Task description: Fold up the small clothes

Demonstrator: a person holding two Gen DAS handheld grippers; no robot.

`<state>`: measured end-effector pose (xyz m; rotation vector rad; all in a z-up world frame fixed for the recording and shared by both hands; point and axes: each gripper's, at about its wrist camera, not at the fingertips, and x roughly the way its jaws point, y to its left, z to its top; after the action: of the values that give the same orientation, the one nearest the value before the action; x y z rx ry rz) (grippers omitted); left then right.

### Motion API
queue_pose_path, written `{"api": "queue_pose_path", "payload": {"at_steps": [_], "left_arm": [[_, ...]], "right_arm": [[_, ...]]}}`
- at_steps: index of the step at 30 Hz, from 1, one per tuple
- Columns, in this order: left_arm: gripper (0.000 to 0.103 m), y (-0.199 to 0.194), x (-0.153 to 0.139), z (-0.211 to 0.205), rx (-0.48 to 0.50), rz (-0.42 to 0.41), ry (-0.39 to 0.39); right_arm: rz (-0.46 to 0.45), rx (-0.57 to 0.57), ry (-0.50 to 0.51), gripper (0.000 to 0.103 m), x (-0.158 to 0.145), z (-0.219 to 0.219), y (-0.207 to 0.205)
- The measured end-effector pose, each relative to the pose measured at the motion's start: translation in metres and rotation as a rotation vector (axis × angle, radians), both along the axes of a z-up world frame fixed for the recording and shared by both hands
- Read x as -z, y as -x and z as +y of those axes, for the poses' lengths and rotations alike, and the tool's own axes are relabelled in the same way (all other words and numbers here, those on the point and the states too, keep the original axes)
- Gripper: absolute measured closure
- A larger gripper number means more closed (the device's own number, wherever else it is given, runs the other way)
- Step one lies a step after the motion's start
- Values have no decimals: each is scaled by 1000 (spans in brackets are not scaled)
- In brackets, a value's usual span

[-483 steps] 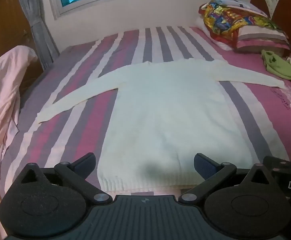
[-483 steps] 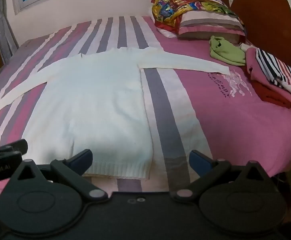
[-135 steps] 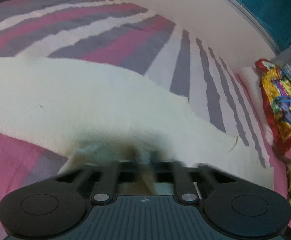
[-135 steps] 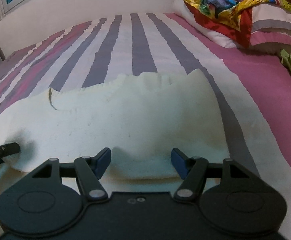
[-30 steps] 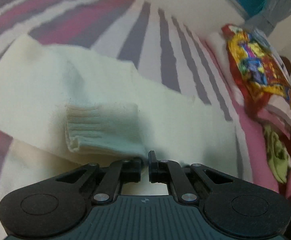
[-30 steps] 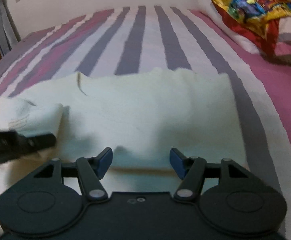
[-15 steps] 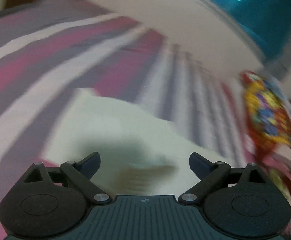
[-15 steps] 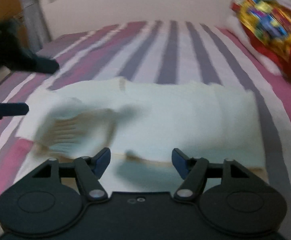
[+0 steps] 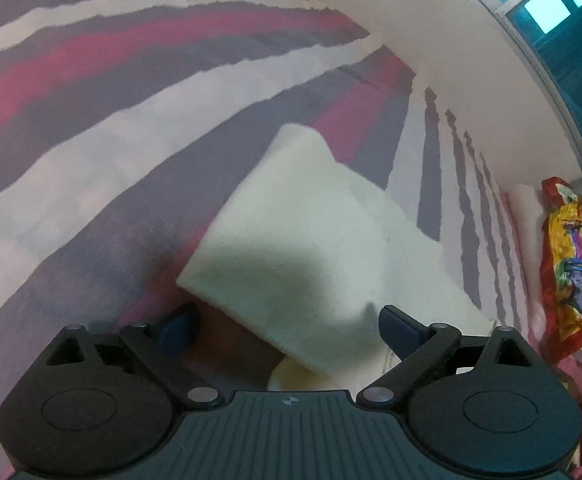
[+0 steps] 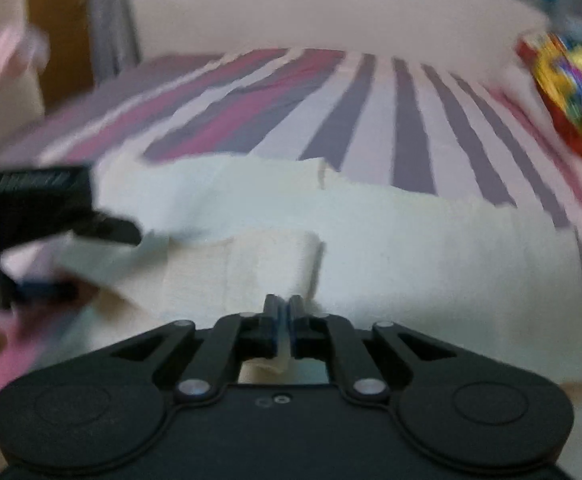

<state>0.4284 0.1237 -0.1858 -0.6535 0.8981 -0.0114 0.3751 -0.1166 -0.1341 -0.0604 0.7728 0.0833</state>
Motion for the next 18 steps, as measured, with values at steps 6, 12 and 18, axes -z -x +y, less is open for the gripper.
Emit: {"api": "queue_pose_path", "payload": {"at_steps": [6,12,18], "left_arm": [[8,-8,-6,-23,50,3,-36],[8,-10,0,-31,62,22,-91],[8,-11,2,-30,59,29,-74]], "right_arm": [[-54,29,-2,90,-19,-28,5],[-70,-69,150,62,-7,-6,18],[-108,-152,246,41,6,15,23]]}}
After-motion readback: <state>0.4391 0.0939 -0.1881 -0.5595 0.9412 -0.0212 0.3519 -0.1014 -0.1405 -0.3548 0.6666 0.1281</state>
